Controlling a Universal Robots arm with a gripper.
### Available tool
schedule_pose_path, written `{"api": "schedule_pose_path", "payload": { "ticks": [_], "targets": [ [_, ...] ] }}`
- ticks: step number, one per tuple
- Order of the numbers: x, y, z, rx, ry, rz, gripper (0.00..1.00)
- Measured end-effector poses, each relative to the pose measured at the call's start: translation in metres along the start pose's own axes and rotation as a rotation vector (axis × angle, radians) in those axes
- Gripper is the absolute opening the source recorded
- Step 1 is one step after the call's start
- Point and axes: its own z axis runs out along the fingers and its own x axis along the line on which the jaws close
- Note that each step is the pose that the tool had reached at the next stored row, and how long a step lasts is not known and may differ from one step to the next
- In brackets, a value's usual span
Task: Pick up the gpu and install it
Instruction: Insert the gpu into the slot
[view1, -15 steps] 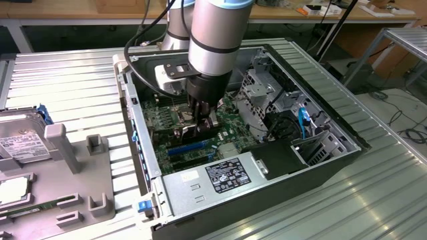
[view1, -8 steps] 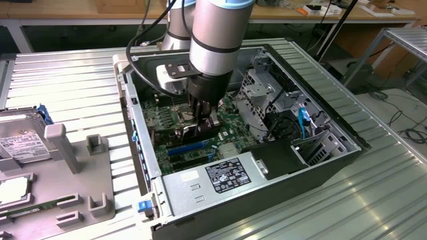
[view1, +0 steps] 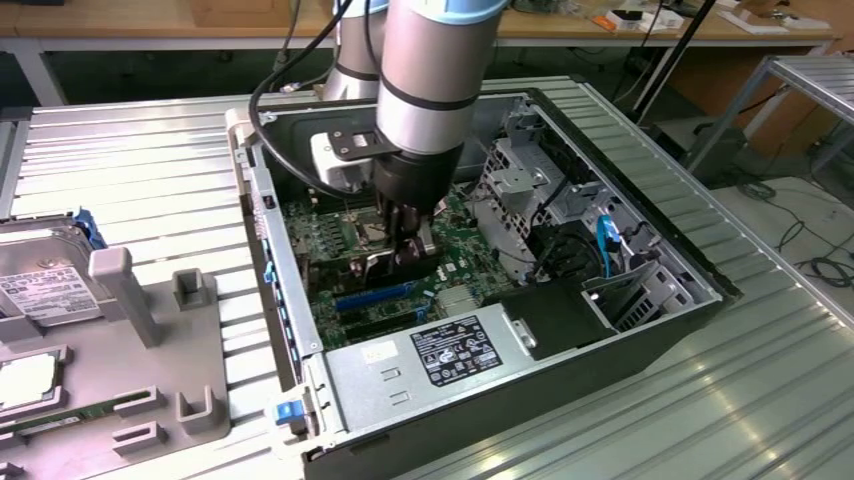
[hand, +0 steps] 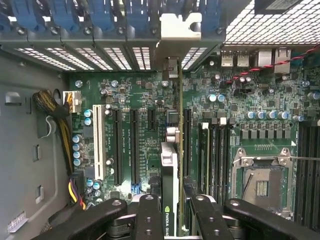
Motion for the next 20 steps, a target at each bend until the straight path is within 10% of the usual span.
{"api": "schedule_pose_path", "payload": {
  "ticks": [8,20],
  "targets": [
    [0.0,0.0117,0.009,0.0343,0.0018,0.001,0.27],
    [0.0,0.0132,0.0152,0.0386,0.0018,0.001,0.27]
  ]
}}
